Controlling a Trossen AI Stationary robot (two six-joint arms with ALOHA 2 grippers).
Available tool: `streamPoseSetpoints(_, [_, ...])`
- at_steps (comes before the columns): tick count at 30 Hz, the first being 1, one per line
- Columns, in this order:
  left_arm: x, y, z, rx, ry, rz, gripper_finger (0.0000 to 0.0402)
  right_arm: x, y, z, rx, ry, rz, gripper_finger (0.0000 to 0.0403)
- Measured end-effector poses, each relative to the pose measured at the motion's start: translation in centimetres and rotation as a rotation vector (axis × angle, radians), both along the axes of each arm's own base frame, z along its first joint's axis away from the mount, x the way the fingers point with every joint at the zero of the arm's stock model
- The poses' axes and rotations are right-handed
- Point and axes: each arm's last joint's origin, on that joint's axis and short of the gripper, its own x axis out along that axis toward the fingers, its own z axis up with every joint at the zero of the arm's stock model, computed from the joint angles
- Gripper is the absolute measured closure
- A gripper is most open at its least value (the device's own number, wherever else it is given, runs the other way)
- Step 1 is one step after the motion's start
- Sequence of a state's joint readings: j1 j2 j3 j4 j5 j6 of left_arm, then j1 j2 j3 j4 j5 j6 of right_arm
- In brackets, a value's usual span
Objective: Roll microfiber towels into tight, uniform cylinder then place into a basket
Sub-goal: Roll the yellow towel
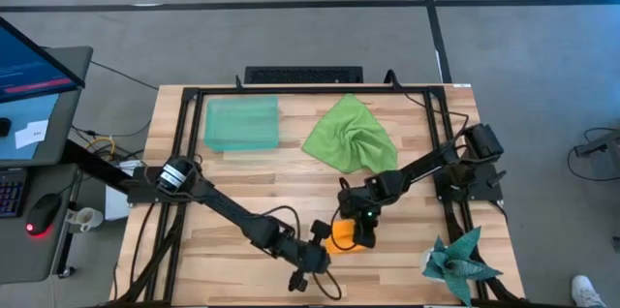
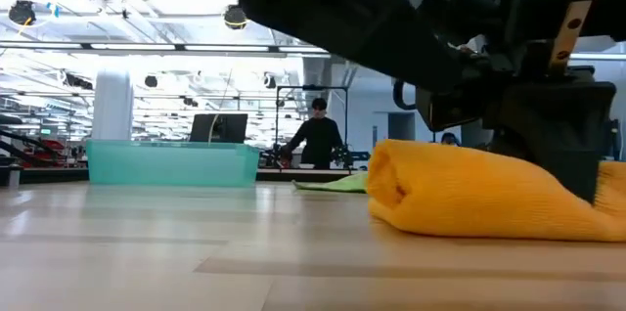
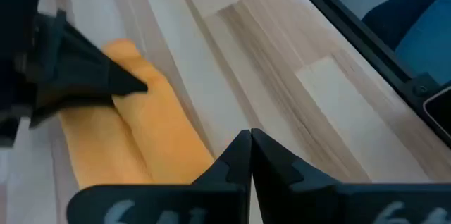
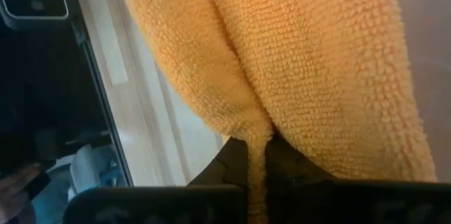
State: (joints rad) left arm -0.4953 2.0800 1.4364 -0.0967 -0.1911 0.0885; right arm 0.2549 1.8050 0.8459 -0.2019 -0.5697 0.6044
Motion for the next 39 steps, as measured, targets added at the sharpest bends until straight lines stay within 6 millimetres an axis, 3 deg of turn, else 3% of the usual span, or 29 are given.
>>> streamPoseSetpoints(6, [1.1,2.8,-0.3,0.012,0.029,0.052,0.0401,0.4,-0.3,0.1,0.002,-0.032,-0.014,0.0367])
streamPoseSetpoints(11, [1.3,5.4,-1.9,-0.024,0.054,0.127,0.0401,0.4,-0.3,0.1,0.003,-0.031,-0.015,0.0372])
streamPoseSetpoints(16, [1.2,6.8,-3.0,-0.11,0.086,0.123,0.0402,0.4,-0.3,0.1,0.006,-0.03,-0.013,0.0365])
streamPoseSetpoints(26, [0.6,6.9,-2.7,-0.002,0.076,0.192,0.0402,0.4,-0.4,0.1,0.009,-0.028,-0.015,0.0366])
streamPoseSetpoints(32, [0.0,4.9,-0.4,-0.006,-0.028,0.147,0.0402,0.4,-0.4,0.1,0.011,-0.027,-0.015,0.0372])
streamPoseSetpoints(39, [-0.1,3.4,-0.8,-0.056,-0.051,0.033,0.0402,0.4,-0.4,0.1,0.013,-0.022,-0.022,0.0365])
